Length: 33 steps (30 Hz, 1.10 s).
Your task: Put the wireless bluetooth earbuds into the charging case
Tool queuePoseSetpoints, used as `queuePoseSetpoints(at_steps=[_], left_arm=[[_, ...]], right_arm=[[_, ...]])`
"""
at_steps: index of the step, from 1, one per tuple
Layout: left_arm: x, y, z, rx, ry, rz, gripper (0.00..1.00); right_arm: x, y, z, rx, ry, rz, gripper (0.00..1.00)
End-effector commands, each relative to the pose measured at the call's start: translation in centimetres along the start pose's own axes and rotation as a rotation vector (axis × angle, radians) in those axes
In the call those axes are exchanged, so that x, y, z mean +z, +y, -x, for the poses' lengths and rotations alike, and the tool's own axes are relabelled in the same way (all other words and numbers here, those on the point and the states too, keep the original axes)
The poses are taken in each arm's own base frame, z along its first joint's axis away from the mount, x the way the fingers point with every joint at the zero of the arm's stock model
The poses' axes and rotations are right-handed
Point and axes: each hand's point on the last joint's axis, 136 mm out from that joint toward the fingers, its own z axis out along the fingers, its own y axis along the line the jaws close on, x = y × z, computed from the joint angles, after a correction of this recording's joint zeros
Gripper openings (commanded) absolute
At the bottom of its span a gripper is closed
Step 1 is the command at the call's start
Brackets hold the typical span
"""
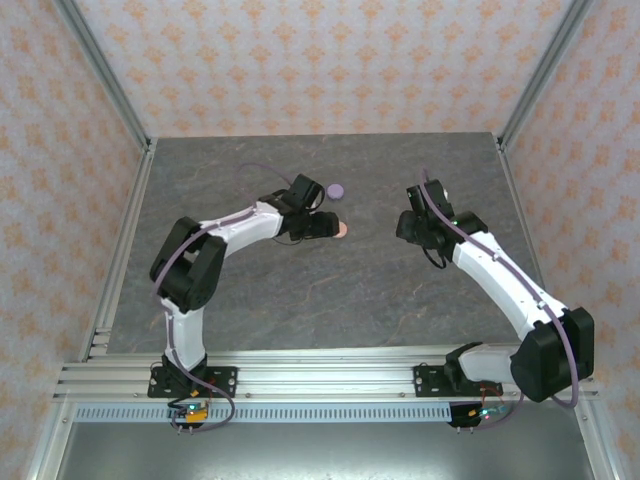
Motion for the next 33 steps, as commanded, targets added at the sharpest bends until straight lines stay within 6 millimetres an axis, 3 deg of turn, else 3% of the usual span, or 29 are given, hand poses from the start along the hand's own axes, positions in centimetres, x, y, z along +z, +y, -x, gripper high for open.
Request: queuePoseSetpoints(at_steps=[1,9,18,25,33], left_arm=[[-4.5,1.9,1.6,0.050,-0.112,0.099,0.77],[-11.1,6.4,2.4,0.086,-0.255,0.270,0.78],[-16.0,12.2,2.7,0.118,-0.365,0.530,0.82],[-16.5,17.1,2.9,0.129,-0.380,0.668,0.90],[-16.2,20.8,3.3,0.179,-0.424,0.762,0.97]], right_arm=[[-0.7,-3.8,1.5,-0.019,-0.121,-0.194,0.48],[-0.8,-7.6,2.8,-0.065,-0.254,-0.424,0.52],[0.5,-9.8,3.3,-0.083,-0.318,-0.509,0.61],[2.8,-10.9,3.3,-0.016,-0.322,-0.404,0.65],[5.5,-12.0,3.1,0.033,-0.342,-0.313,0.67]])
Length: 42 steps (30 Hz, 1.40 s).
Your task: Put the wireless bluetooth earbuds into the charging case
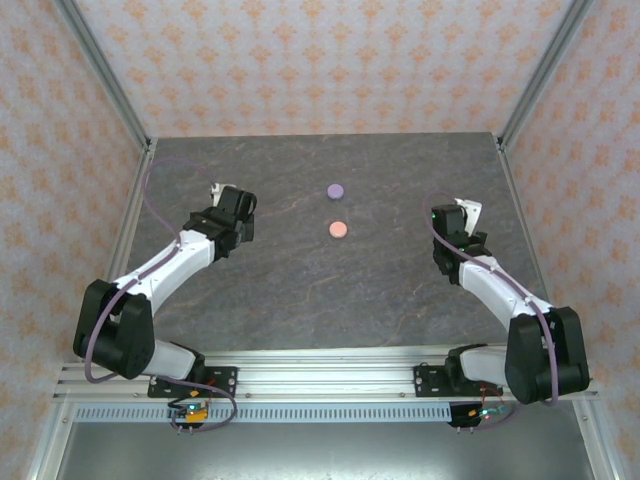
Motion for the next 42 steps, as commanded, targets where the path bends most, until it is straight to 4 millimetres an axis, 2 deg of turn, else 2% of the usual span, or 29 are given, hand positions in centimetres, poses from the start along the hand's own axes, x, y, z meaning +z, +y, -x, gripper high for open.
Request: queuePoseSetpoints(at_steps=[1,4,12,21,28,34,39,41,42], left_arm=[[0.5,1.6,1.4,0.012,-0.098,0.052,0.97],[1.3,2.0,1.1,-0.001,-0.141,0.037,0.98],[2.6,2.6,0.5,-0.045,-0.259,-0.070,0.98],[3.6,1.6,0.5,-0.132,-0.382,-0.242,0.98],[4.2,1.6,0.7,-0.150,-0.434,-0.262,1.00],[5.4,1.8,-0.5,-0.189,-0.461,-0.254,1.00],[5.9,2.4,-0.6,-0.205,-0.442,-0.218,1.00],[6.3,2.3,-0.4,-0.194,-0.410,-0.193,1.00],[6.2,2.1,-0.3,-0.181,-0.419,-0.179,1.00]], right_arm=[[0.9,0.8,1.2,0.071,-0.035,0.095,0.67],[1.8,1.1,0.9,0.094,-0.028,0.146,0.67],[2.7,2.3,1.2,0.115,-0.111,0.266,0.71],[3.8,2.9,2.2,0.156,-0.204,0.342,0.72],[4.2,2.8,1.7,0.161,-0.249,0.347,0.74],[4.3,2.7,0.7,0.173,-0.298,0.362,0.75],[4.8,2.9,0.5,0.167,-0.289,0.358,0.79],[5.2,3.3,0.7,0.153,-0.261,0.362,0.89],[5.3,3.5,0.7,0.142,-0.255,0.354,0.99]])
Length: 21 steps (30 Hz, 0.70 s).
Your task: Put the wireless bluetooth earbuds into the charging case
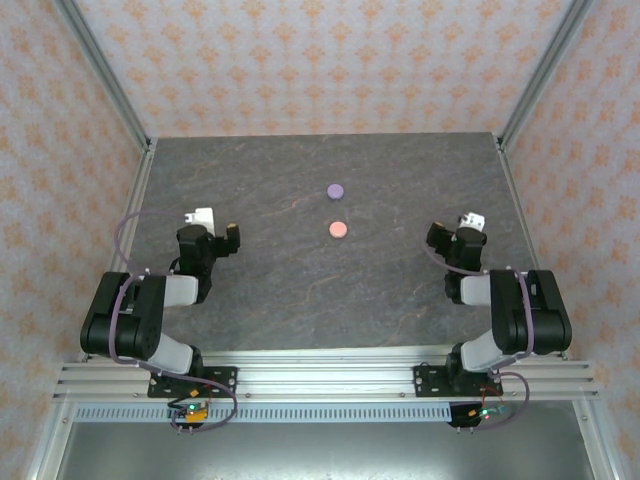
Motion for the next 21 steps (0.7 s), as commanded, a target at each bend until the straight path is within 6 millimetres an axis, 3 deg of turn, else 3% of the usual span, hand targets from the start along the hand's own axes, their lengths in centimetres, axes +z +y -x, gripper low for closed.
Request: queuePoseSetpoints(at_steps=[1,21], left_arm=[[0.43,0.18,1.87,0.015,-0.039,0.059,1.00],[0.47,-0.02,1.84,0.023,-0.038,0.052,1.00]], right_arm=[[0.68,0.88,1.95,-0.025,-0.040,0.003,0.99],[0.70,1.05,1.80,-0.046,-0.033,-0.013,0.99]])
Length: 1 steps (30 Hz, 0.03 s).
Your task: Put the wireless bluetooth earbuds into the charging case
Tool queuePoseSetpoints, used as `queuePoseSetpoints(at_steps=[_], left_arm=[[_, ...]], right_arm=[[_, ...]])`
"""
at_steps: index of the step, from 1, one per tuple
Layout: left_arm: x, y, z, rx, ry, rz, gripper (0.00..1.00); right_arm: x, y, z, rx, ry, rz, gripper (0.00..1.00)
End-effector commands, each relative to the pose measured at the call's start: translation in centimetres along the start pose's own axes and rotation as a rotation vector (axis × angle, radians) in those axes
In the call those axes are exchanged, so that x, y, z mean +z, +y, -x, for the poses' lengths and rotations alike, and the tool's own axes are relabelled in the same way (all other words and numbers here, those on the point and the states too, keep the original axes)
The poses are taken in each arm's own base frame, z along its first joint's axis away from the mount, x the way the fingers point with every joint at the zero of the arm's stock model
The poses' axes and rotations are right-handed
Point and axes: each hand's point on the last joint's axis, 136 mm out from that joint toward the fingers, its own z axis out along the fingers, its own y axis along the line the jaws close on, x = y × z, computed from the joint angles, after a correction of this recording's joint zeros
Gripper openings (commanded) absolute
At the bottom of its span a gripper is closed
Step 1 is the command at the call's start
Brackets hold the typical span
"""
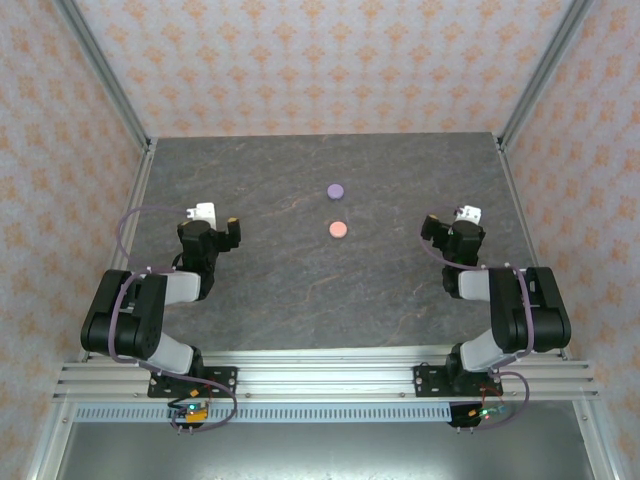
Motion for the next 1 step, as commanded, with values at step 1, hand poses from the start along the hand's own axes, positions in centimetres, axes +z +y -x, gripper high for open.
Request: queuePoseSetpoints(at_steps=[1], left_arm=[[0.27,0.28,0.66,0.014,-0.011,0.025,1.00]], right_arm=[[0.19,-0.04,0.61,-0.013,-0.016,-0.012,0.99]])
